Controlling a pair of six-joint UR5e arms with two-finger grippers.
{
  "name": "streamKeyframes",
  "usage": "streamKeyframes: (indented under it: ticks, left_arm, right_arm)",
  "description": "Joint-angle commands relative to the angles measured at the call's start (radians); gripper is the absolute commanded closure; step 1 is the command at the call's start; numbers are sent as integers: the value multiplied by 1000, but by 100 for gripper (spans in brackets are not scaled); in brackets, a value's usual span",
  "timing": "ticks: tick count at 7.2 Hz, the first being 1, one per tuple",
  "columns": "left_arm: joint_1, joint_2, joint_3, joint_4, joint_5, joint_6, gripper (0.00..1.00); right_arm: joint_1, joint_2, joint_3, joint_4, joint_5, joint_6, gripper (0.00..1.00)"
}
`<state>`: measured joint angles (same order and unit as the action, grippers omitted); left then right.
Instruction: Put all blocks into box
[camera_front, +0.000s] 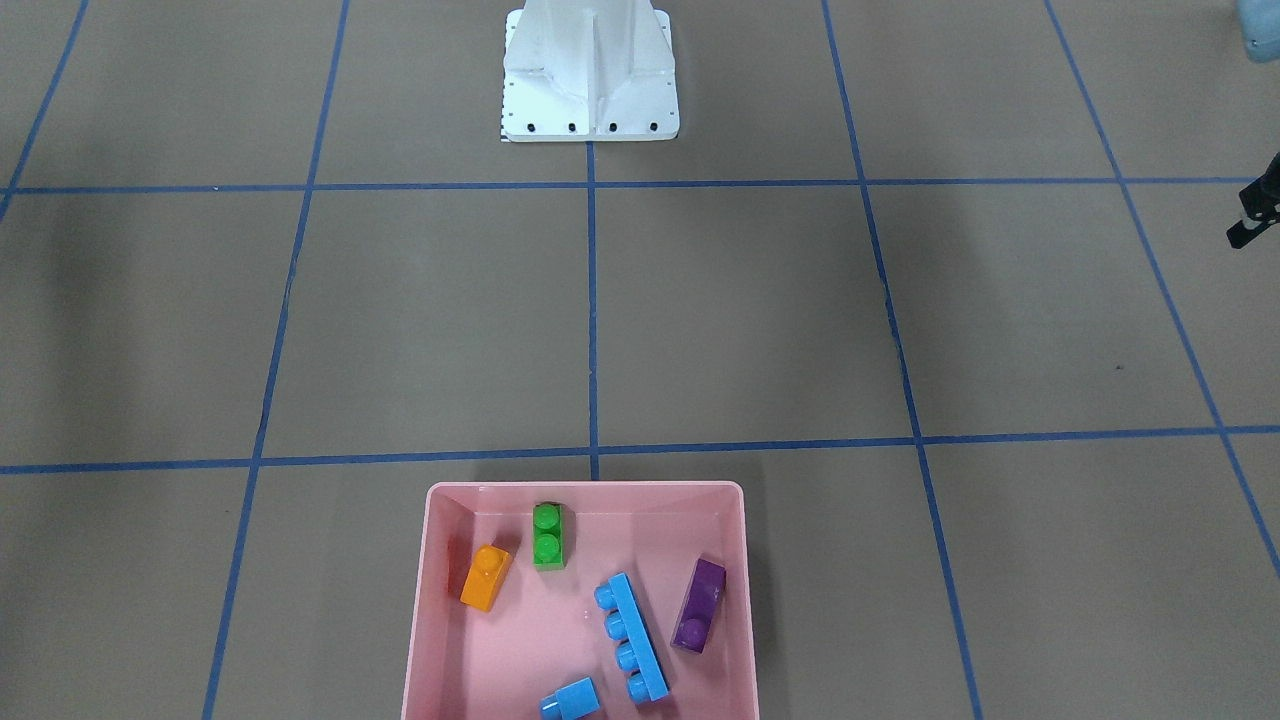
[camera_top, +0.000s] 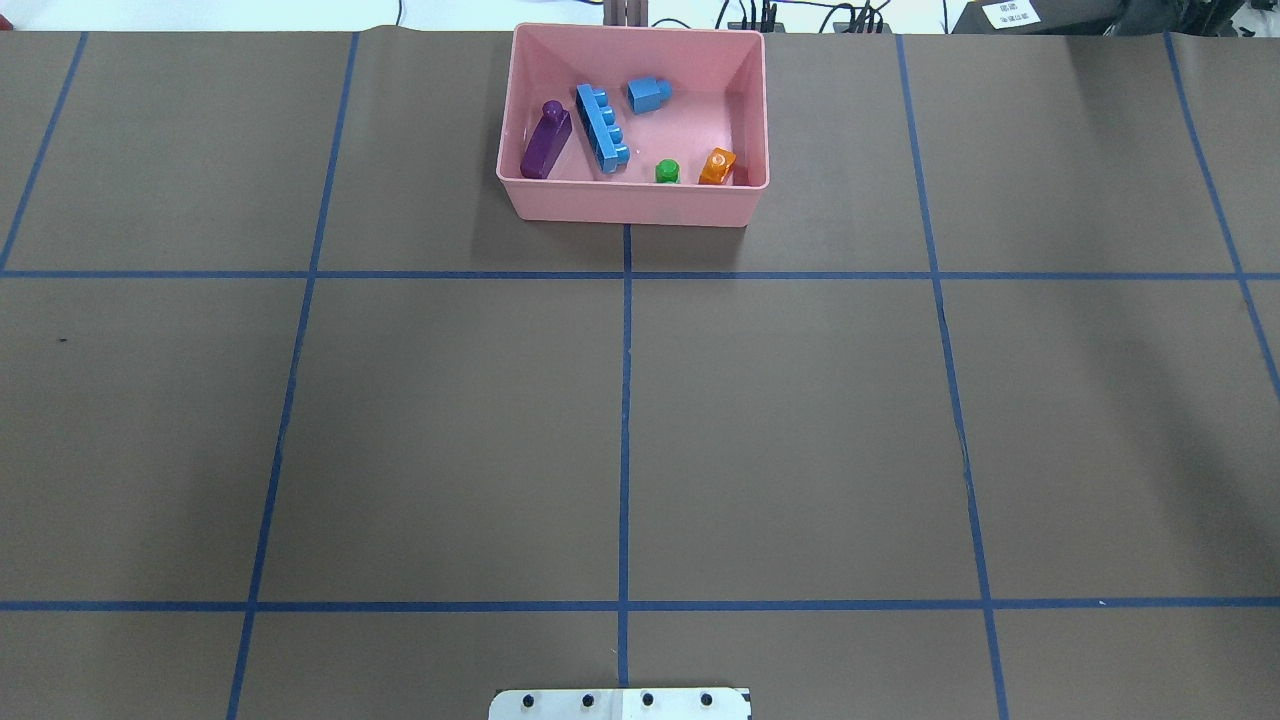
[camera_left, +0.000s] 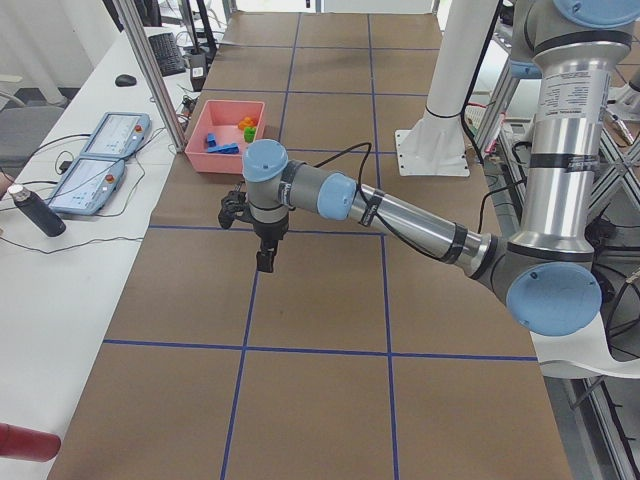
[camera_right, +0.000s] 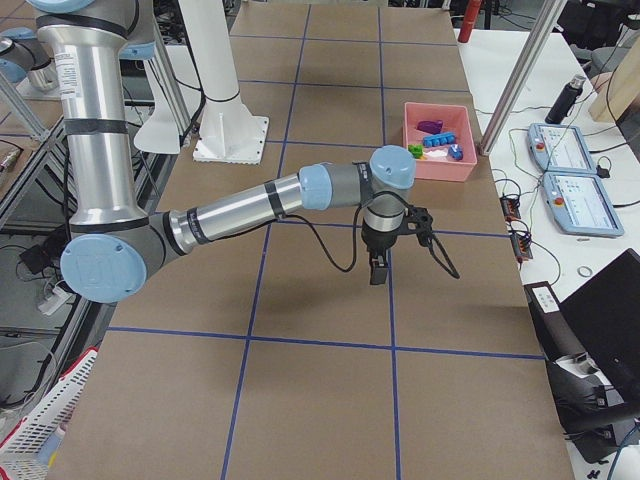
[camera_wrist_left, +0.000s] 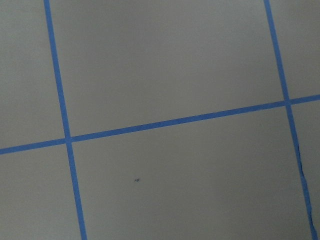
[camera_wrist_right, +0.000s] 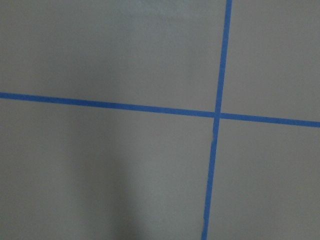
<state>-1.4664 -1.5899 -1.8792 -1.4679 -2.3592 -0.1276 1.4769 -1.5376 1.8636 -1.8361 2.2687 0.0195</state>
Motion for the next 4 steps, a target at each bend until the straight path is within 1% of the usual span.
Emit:
streamKeyframes:
  ticks: [1, 2, 3, 4]
  left_arm:
    - [-97, 24, 135, -75, -3, 102, 0]
    - [-98, 39, 138, -75, 0, 115, 0]
    - [-95, 45, 147, -78, 5, 108, 0]
    - [-97, 39, 129, -77, 9, 109, 0]
  right_arm:
    - [23, -49, 3, -6, 6, -67, 0]
    - [28, -50, -3, -6, 8, -58, 0]
    - [67, -77, -3, -8, 46, -59, 0]
    - [80, -108, 0, 3, 80, -70, 0]
